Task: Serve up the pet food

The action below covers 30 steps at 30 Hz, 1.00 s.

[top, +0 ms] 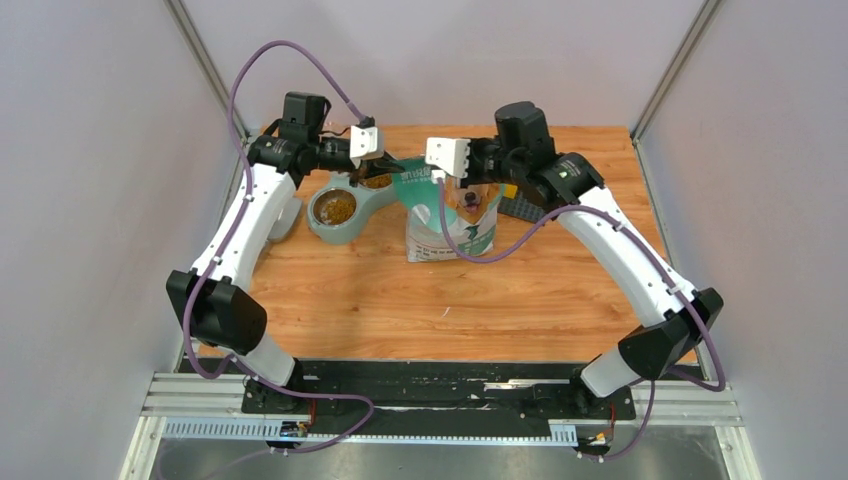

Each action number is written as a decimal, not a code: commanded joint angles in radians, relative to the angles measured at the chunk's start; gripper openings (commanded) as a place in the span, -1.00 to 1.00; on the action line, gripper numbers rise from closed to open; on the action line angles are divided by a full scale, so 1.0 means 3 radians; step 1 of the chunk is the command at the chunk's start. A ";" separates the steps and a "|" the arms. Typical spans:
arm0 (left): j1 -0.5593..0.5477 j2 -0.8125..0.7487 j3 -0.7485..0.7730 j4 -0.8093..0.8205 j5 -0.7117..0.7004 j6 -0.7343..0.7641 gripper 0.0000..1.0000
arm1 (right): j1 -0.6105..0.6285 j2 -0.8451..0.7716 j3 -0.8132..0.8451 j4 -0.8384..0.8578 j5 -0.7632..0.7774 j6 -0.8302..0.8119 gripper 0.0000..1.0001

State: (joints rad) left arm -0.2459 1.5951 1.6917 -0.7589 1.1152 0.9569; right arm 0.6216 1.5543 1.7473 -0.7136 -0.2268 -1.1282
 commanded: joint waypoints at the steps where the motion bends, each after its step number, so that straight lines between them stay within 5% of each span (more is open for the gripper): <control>1: 0.0134 -0.0141 0.0017 -0.0391 -0.0032 0.0043 -1.00 | -0.0563 -0.0357 -0.0040 -0.0037 0.0937 -0.0062 -1.00; 15: 0.0114 -0.0071 0.0152 -0.0229 0.0212 -0.0177 -1.00 | -0.1042 -0.0693 -0.0002 -0.0182 0.0318 0.0239 -1.00; 18: 0.0079 -0.0124 0.0097 0.0081 0.0212 -0.0400 -0.83 | -0.1035 -0.0729 0.0034 -0.0145 -0.0100 0.0425 -1.00; 19: 0.0071 -0.0153 0.0055 0.0142 0.0208 -0.0519 -0.78 | -0.1037 -0.0737 0.0031 -0.0106 -0.0216 0.0505 -0.90; 24: 0.0016 -0.0295 -0.0181 0.0737 0.0166 -0.0933 0.12 | -0.0940 -0.0707 0.0018 0.0035 -0.0930 0.0811 0.10; 30: -0.0018 -0.0371 -0.0319 0.0991 0.0165 -0.1175 0.34 | -0.0586 -0.0371 0.0157 0.0088 -0.1587 0.0934 0.49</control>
State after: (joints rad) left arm -0.2432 1.5249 1.6058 -0.5575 1.1473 0.6838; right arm 0.3878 1.3743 1.7390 -0.7376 -0.5198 -0.9024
